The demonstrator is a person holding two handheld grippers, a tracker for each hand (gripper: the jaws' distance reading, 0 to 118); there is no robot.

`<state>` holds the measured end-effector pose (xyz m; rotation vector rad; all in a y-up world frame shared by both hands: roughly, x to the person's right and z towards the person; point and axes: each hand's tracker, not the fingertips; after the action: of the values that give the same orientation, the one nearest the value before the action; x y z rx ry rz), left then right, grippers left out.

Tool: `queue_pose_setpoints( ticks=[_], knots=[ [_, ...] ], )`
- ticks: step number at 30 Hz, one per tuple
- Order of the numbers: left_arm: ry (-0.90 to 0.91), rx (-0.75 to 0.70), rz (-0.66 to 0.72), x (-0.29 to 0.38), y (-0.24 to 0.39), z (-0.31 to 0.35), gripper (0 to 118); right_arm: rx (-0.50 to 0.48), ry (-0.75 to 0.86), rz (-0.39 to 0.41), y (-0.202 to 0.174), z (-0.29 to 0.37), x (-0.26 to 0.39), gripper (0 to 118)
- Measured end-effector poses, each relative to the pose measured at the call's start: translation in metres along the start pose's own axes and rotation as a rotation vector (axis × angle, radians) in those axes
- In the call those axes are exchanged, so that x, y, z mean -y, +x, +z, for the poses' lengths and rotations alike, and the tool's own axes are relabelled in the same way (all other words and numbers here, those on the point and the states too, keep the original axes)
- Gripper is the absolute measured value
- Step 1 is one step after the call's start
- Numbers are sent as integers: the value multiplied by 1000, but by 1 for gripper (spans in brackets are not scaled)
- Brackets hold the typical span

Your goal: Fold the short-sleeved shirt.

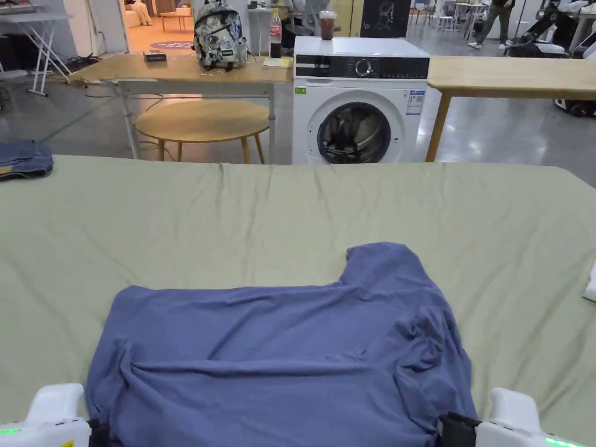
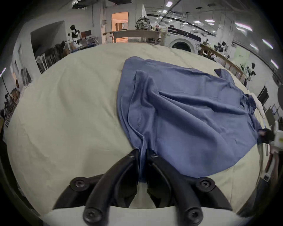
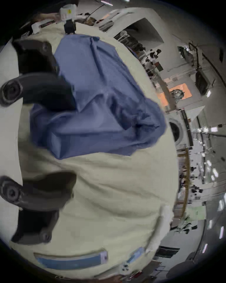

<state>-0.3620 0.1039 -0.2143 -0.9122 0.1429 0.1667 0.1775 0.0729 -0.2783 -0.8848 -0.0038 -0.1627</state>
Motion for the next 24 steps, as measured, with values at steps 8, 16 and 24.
queue_pose_setpoints(
  ticks=[8, 16, 24],
  knots=[
    [144, 61, 13, 7, -12, 30, 4, 50, 67, 93, -4, 41, -9, 6],
    [226, 106, -1, 26, -28, 128, 3, 106, 191, 165, -18, 122, 13, 6],
    [83, 191, 69, 126, -47, 159, 3, 118, 90, 59, 30, 189, 89, 6]
  ],
)
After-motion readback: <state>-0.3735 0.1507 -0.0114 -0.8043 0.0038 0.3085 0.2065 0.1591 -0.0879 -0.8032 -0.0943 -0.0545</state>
